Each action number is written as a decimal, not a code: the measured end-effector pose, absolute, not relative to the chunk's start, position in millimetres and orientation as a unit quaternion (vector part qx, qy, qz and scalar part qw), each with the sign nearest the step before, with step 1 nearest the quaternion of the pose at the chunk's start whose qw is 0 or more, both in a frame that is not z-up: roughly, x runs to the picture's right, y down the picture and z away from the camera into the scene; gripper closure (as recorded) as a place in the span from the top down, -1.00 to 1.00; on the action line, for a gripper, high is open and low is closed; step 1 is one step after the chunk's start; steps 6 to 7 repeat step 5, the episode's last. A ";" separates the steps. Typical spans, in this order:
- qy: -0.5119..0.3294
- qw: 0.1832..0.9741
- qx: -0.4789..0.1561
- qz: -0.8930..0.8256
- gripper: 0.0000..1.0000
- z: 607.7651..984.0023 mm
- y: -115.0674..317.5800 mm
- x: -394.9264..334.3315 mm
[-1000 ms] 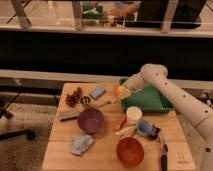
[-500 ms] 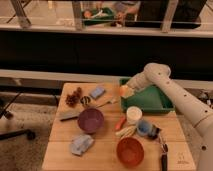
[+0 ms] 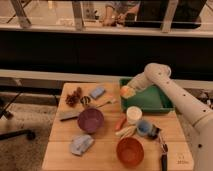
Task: Place apple in tray
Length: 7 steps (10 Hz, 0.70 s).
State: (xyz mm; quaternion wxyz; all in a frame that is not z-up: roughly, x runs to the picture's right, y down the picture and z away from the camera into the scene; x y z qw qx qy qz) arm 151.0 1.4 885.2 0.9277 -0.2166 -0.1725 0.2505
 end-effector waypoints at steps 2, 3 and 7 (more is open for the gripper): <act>-0.171 0.927 -0.219 0.254 -0.89 892.2 1.1 155.0; -0.171 0.926 -0.221 0.256 -0.89 895.3 1.1 156.8; -0.172 0.924 -0.224 0.258 -0.89 901.8 2.2 158.6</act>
